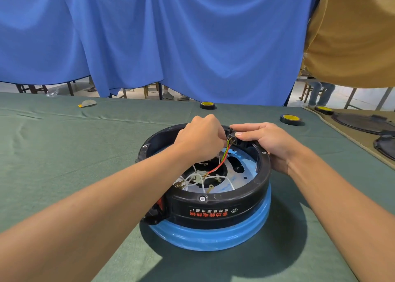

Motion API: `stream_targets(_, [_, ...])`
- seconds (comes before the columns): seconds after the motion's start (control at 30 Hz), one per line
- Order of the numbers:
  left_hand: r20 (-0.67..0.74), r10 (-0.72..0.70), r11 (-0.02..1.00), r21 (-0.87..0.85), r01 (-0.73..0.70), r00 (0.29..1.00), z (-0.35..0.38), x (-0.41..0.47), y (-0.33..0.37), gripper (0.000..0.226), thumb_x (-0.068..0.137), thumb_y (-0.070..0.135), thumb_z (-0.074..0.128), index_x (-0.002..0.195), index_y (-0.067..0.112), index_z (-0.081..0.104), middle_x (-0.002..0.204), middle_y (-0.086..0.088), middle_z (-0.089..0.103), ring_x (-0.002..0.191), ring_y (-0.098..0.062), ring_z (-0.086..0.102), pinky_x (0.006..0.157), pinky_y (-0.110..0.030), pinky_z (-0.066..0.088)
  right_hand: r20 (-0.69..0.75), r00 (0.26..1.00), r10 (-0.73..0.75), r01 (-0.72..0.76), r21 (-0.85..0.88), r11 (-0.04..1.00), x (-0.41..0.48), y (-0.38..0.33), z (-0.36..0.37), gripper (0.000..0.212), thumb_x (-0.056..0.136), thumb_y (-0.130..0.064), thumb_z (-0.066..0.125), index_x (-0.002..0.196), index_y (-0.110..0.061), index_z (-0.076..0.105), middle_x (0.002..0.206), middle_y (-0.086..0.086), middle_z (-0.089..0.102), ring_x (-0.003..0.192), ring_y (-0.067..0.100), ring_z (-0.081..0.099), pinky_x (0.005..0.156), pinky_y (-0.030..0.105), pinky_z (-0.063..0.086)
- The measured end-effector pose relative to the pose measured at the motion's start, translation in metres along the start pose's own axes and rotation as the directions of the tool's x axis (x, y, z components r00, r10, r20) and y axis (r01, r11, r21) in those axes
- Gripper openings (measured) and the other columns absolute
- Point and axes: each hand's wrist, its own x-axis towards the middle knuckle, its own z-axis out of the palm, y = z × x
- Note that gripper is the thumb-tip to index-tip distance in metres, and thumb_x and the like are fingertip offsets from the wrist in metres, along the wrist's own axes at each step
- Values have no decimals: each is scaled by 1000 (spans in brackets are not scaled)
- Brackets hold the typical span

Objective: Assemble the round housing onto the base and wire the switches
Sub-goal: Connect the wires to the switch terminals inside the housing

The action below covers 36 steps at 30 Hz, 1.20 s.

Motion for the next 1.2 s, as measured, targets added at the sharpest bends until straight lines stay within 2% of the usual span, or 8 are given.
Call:
stream_targets(0.33, [-29, -21, 1000, 3, 21, 999, 0, 3, 6, 19, 93, 15, 62, 105, 19, 76, 98, -9, 70, 90, -30, 65, 83, -45, 57, -24, 1000, -12, 11, -8, 1000, -2, 2, 2, 28, 89, 1, 59, 111, -11, 71, 101, 13, 73, 93, 26, 71, 73, 31, 59])
stream_targets(0.5, [100, -130, 966, -213, 149, 987, -8, 8, 2, 16, 93, 13, 64, 100, 11, 78, 76, -2, 67, 78, -20, 64, 70, -27, 54, -26, 1000, -2, 3, 13, 1000, -2, 2, 2, 27, 89, 0, 60, 110, -11, 71, 101, 13, 74, 91, 25, 72, 69, 30, 59])
stream_targets(0.63, [168, -174, 913, -342, 223, 970, -9, 8, -1, 15, 89, 6, 68, 101, 7, 77, 71, 2, 64, 68, -12, 53, 73, -30, 47, -24, 1000, -3, 3, 7, 1000, -2, 3, 2, 27, 87, -1, 62, 109, -13, 72, 101, 11, 74, 90, 23, 72, 67, 28, 58])
stream_targets(0.73, [178, -259, 857, -410, 311, 949, -8, 10, -2, 11, 86, 6, 72, 96, 3, 77, 57, 2, 60, 58, -11, 50, 55, -21, 42, -25, 1000, 0, 0, 15, 1000, -1, 3, 2, 26, 87, -1, 62, 107, -14, 73, 99, 11, 74, 83, 21, 72, 63, 27, 58])
stream_targets(0.83, [205, -319, 814, -441, 379, 925, -8, 10, -3, 15, 84, 10, 76, 94, -1, 76, 62, -5, 59, 54, -13, 47, 49, -22, 36, -30, 1000, -2, 2, 13, 1000, -2, 3, 2, 26, 88, -1, 62, 107, -13, 73, 96, 10, 74, 77, 18, 72, 60, 26, 57])
stream_targets(0.93, [222, -349, 774, -479, 414, 910, -7, 11, -4, 21, 84, 11, 76, 98, -4, 73, 69, -8, 59, 62, -17, 52, 52, -22, 38, -34, 999, -4, 4, 10, 1000, -2, 3, 2, 27, 88, 0, 60, 109, -13, 72, 99, 10, 74, 83, 21, 72, 67, 28, 58])
stream_targets(1.1, [241, -396, 717, -522, 462, 886, -3, 19, 2, 29, 85, 5, 74, 109, -7, 65, 91, -15, 69, 76, -21, 57, 79, -30, 57, -42, 999, -14, 14, 17, 1000, -3, 4, 4, 28, 89, 2, 58, 108, -13, 72, 100, 11, 74, 92, 24, 71, 79, 34, 58])
stream_targets(1.2, [244, -417, 716, -505, 482, 875, -1, 20, 7, 27, 87, 3, 70, 111, -4, 62, 94, -15, 71, 68, -17, 59, 53, -22, 48, -43, 999, -19, 19, 19, 1000, -2, 5, 4, 29, 88, 1, 58, 109, -12, 72, 97, 11, 74, 90, 22, 71, 75, 31, 59])
